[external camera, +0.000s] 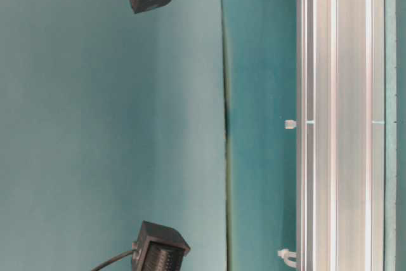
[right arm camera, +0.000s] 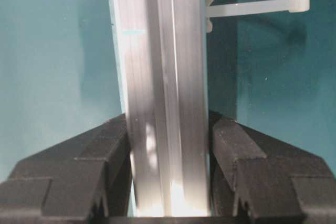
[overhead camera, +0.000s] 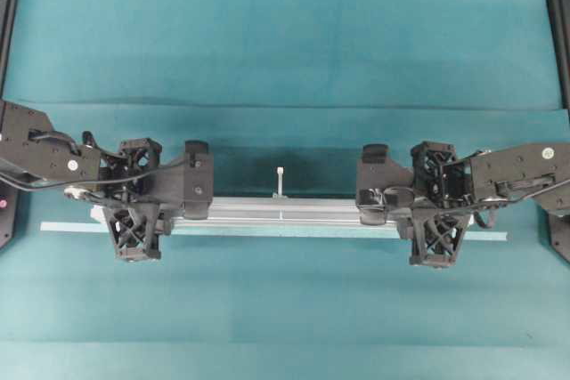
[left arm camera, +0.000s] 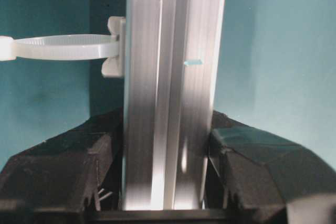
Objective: Lift the large metal rail with both hands.
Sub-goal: 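Lift the held rail upward with both grippers together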
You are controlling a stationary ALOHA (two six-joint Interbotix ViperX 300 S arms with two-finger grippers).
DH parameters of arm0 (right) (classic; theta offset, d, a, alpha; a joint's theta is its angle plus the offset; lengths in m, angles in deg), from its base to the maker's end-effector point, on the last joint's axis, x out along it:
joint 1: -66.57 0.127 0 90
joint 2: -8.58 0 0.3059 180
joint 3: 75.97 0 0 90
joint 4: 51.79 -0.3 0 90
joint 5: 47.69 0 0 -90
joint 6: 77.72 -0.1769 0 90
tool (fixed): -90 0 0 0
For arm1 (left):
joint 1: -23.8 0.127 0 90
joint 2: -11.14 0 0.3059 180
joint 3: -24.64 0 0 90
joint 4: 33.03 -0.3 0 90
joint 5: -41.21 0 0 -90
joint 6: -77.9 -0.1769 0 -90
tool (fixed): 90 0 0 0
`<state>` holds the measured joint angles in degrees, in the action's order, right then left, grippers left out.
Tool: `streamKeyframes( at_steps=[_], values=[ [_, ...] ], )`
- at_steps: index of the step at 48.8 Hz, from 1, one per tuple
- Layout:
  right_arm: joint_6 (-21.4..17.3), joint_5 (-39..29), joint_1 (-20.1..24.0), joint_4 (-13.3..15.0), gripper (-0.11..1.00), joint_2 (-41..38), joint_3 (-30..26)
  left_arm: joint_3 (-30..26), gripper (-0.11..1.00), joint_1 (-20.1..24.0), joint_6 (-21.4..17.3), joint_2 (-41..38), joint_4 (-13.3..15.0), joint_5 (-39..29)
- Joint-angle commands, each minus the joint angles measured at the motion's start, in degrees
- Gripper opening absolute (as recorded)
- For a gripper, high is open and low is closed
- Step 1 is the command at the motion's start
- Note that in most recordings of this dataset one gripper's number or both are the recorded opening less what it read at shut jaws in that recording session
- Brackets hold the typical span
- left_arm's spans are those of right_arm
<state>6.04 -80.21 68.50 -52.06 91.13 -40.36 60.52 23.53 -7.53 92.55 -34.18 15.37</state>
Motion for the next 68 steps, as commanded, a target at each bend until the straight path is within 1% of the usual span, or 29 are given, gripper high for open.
streamKeyframes(
  at_steps=[1, 6, 14, 20, 29, 37, 49, 64, 68],
  values=[
    [-0.4, -1.4, 0.3, -0.3, 0.39, 1.5, -1.6, -2.5, 0.36, -0.1, 0.4, 3.1, -0.1, -0.9],
    [-0.3, -5.3, 0.3, -0.3, 0.39, 3.4, -3.8, -4.7, 0.36, -0.3, 0.5, 5.4, -0.1, -4.7],
    [-0.4, -12.8, 0.2, -0.3, 0.39, 6.4, -7.6, -8.4, 0.36, -0.5, 0.1, 8.5, -0.1, -13.1],
    [-0.4, -17.4, 0.3, -0.3, 0.39, 8.4, -10.5, -10.6, 0.36, -0.8, 0.7, 11.2, -0.1, -17.9],
    [-0.4, -24.0, 0.3, -0.3, 0.39, 10.9, -15.3, -13.9, 0.36, -1.2, 1.6, 15.1, -0.1, -22.9],
    [-0.4, -29.5, 0.3, -0.3, 0.39, 12.3, -19.3, -17.0, 0.36, -1.3, 2.0, 16.8, -0.1, -28.3],
    [-0.4, -35.6, 0.4, -0.4, 0.39, 12.9, -24.9, -21.5, 0.36, -1.4, 2.0, 17.8, -0.1, -32.8],
    [-0.6, -41.3, 1.0, -0.4, 0.39, 12.9, -31.8, -28.6, 0.36, -1.3, 2.1, 17.8, -0.1, -38.3],
    [-1.3, -43.4, 1.0, -0.4, 0.39, 12.9, -33.2, -30.4, 0.36, -1.4, 2.1, 17.8, -0.1, -39.9]
  ],
)
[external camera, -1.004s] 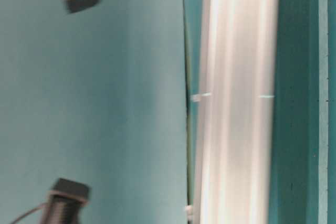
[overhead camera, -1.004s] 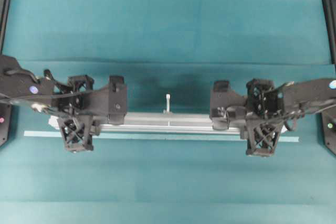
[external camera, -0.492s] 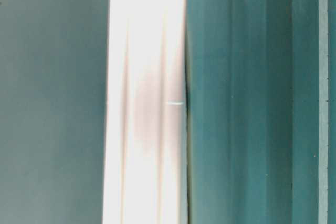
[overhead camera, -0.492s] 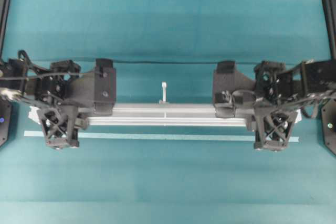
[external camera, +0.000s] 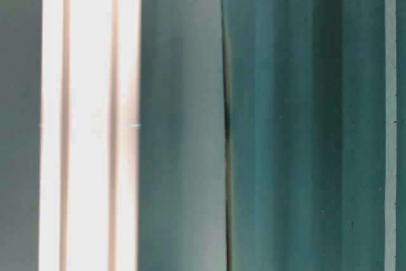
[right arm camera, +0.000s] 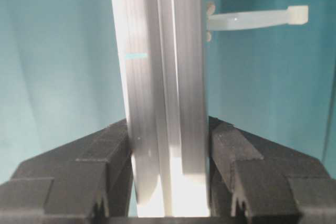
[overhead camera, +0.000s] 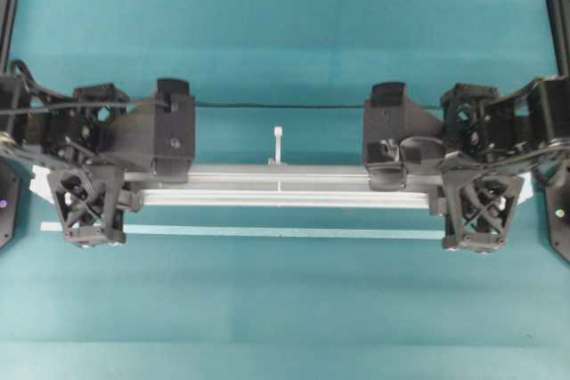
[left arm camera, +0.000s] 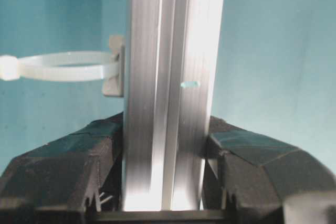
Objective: Lift the large metal rail with both hands.
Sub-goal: 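Lift the held rail upward with both grippers together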
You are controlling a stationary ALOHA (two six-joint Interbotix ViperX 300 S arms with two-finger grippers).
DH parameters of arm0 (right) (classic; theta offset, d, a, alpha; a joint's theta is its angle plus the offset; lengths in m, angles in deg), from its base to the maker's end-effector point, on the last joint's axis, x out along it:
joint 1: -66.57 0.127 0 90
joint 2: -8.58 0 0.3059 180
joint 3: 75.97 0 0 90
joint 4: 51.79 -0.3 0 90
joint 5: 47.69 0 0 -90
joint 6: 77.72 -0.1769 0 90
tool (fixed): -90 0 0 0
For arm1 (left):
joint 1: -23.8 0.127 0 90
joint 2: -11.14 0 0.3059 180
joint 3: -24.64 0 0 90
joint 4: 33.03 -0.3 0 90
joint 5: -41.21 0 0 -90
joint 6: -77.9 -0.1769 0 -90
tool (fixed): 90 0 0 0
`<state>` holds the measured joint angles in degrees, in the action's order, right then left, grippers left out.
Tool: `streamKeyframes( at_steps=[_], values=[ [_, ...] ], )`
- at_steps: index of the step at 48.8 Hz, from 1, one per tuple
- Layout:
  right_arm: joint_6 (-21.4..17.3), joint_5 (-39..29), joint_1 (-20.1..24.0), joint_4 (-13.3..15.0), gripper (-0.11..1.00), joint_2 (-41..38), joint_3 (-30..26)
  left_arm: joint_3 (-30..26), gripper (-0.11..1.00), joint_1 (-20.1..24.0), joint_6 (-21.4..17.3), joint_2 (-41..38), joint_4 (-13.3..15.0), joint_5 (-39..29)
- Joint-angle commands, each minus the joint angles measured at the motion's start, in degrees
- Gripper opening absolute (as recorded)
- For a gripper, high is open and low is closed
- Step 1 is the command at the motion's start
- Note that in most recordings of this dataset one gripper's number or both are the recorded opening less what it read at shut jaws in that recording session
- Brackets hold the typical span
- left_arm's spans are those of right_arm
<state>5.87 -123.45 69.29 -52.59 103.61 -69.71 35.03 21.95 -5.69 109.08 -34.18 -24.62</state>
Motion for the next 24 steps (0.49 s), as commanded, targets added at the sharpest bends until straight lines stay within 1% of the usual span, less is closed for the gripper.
streamKeyframes(
  at_steps=[1, 15, 24],
  values=[
    [-1.3, -0.7, 0.2, 0.2, 0.39, 0.4, -4.2, -5.4, 0.36, 0.3, 0.3, 1.4, -0.1, -0.2],
    [-4.3, -7.0, 1.0, 0.5, 0.39, 0.4, -10.2, -9.9, 0.36, 0.3, -0.2, 1.3, -0.1, -2.5],
    [-4.7, -11.5, 1.9, 0.5, 0.39, -0.2, -14.9, -12.6, 0.36, 0.1, -0.2, 1.3, -0.1, -4.1]
  ],
)
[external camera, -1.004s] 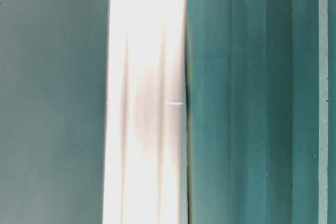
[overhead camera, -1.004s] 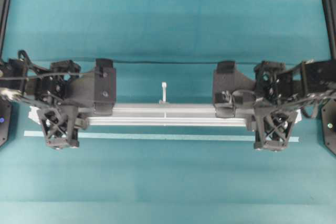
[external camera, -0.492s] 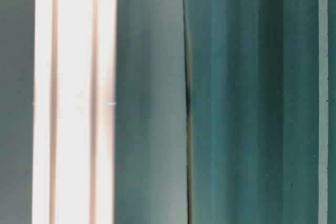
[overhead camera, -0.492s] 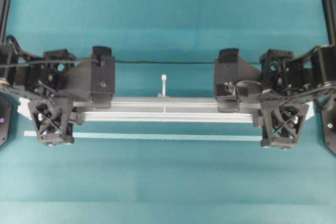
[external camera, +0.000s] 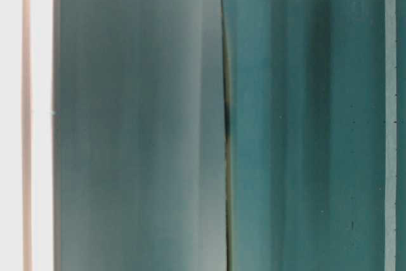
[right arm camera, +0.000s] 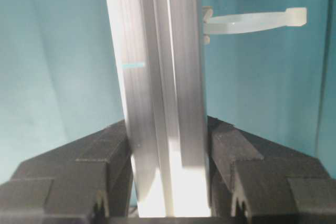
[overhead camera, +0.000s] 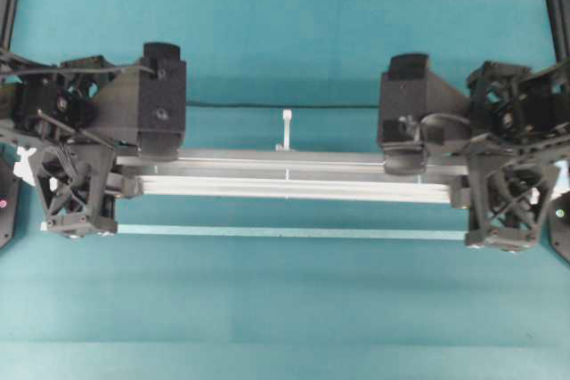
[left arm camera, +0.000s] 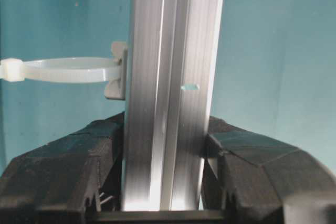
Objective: Lift the large metal rail with both hands.
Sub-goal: 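Lift the held rail upward with both grippers together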
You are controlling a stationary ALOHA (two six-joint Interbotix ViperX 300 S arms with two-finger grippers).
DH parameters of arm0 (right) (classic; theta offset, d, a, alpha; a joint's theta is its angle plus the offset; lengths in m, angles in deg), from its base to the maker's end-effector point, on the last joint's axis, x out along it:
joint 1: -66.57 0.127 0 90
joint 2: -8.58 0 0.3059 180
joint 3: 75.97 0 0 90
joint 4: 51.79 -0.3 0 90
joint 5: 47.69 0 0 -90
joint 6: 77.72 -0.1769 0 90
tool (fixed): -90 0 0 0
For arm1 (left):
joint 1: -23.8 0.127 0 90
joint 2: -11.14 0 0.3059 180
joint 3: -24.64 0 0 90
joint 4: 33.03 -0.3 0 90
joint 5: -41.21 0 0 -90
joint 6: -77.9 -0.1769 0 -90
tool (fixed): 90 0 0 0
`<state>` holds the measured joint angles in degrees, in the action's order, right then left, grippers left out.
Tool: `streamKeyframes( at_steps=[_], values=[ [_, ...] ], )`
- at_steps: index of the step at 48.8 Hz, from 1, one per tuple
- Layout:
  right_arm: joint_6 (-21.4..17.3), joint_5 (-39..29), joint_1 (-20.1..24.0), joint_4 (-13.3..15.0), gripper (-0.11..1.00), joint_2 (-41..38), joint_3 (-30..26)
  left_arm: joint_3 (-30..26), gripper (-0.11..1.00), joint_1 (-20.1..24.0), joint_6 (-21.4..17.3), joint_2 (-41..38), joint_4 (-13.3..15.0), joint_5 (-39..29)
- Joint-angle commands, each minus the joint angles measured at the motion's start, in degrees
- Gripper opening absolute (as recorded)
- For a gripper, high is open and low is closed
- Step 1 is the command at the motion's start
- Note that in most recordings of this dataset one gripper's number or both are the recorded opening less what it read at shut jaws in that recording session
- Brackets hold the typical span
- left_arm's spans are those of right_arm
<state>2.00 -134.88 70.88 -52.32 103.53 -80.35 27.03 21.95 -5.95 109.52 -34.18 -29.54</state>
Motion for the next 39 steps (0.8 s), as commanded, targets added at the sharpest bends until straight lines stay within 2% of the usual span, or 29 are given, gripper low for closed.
streamKeyframes(
  at_steps=[1, 19, 39],
  values=[
    [-0.9, -0.5, 0.4, 0.3, 0.39, -0.2, -4.6, -4.9, 0.36, 0.1, 0.1, 0.9, -0.1, 0.6],
    [-0.8, -6.3, 0.8, 0.3, 0.39, -1.1, -12.0, -15.7, 0.36, -0.9, -0.3, -0.3, -0.1, -8.7],
    [-0.8, -8.3, 2.0, 0.3, 0.39, -2.6, -17.9, -18.8, 0.36, -0.9, -0.3, -1.3, -0.1, -10.6]
  ],
)
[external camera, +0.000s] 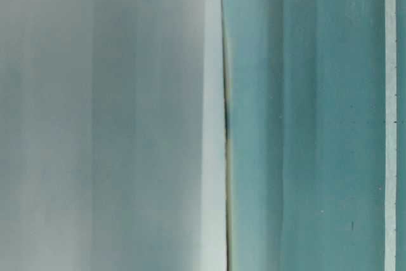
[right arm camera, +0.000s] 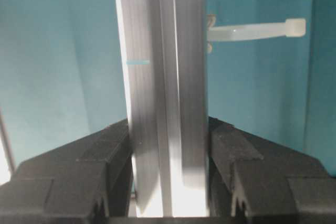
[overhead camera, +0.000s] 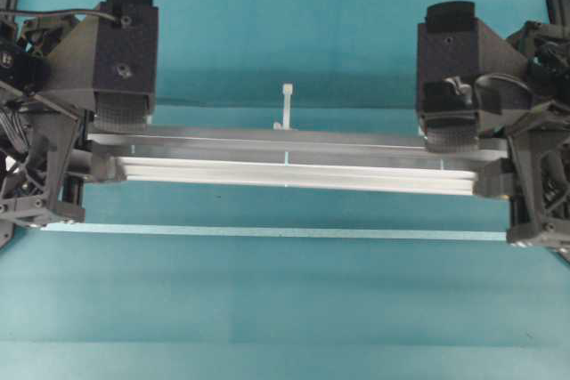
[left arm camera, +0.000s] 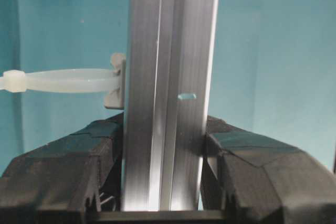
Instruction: Lift the large metal rail with both hands.
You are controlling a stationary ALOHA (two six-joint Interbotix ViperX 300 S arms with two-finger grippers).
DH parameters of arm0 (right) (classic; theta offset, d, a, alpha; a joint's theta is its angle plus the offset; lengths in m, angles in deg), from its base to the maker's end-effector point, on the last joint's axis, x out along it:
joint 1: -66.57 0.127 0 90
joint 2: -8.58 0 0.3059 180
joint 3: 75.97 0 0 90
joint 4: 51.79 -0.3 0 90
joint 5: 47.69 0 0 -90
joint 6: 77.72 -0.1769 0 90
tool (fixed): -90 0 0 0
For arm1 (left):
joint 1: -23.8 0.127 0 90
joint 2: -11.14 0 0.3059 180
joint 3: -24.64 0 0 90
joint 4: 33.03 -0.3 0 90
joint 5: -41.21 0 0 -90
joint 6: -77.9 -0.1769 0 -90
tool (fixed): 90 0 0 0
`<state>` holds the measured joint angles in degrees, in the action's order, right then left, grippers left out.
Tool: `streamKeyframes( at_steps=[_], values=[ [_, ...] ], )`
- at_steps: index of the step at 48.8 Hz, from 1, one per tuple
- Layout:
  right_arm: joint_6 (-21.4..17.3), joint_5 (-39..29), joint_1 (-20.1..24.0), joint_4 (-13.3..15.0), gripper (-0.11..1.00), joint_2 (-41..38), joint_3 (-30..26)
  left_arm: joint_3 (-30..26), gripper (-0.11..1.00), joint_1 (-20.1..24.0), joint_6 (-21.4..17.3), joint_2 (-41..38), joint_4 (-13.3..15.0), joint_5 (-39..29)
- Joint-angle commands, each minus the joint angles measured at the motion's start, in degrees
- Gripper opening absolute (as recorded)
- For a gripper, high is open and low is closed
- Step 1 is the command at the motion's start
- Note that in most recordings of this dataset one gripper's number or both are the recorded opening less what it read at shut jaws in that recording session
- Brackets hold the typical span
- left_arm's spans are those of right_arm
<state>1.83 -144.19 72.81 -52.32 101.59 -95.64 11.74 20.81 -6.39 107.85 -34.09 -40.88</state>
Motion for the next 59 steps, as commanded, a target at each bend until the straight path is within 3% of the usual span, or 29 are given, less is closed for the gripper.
streamKeyframes(
  at_steps=[1, 44, 59],
  values=[
    [-0.6, 1.0, 0.1, 0.3, 0.39, -0.8, -2.6, -3.8, 0.36, 0.4, 0.2, 0.3, -0.2, 0.5],
    [-0.5, 0.9, -0.5, 0.5, 0.39, -0.2, -1.1, -5.4, 0.36, 0.4, 0.2, -0.3, -0.2, -1.3],
    [-0.4, 1.3, -0.8, 0.6, 0.39, 1.0, 3.9, -3.1, 0.36, 0.4, 0.4, -0.4, -0.2, -1.0]
  ],
)
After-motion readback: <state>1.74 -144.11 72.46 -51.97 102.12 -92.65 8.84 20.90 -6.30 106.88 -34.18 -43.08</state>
